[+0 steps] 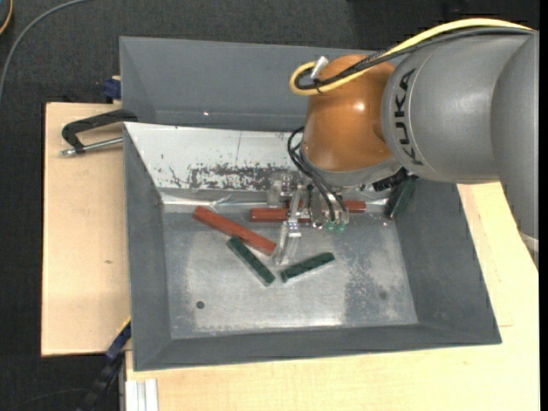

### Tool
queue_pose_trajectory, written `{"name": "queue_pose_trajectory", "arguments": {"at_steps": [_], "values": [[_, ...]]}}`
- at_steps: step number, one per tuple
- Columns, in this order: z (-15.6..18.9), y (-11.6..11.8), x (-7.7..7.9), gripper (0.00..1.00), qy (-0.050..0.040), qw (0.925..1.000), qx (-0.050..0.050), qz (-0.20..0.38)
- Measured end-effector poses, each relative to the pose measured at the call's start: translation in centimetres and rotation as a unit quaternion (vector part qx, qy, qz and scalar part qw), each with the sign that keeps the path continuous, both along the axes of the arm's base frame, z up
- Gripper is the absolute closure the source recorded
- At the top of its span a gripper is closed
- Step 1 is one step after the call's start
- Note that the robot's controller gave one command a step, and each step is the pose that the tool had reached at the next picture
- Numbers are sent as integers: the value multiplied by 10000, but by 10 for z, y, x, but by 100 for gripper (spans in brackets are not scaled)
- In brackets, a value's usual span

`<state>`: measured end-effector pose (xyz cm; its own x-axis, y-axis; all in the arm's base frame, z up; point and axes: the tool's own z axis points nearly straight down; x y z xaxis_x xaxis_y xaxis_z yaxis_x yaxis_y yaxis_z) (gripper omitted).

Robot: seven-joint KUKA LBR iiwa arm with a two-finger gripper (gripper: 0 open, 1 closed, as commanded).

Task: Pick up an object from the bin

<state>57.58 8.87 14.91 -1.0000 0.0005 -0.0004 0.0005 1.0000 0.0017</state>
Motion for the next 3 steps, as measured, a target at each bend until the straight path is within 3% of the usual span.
{"name": "queue_pose_trajectory", "arguments": {"at_steps": [1,2,3], "values": [[-79,-60,-2,0,-30,9998,0,199],[-78,-78,-58,0,9,9945,-7,1052],[-78,-58,-42,0,-30,9849,-4,1733]]}}
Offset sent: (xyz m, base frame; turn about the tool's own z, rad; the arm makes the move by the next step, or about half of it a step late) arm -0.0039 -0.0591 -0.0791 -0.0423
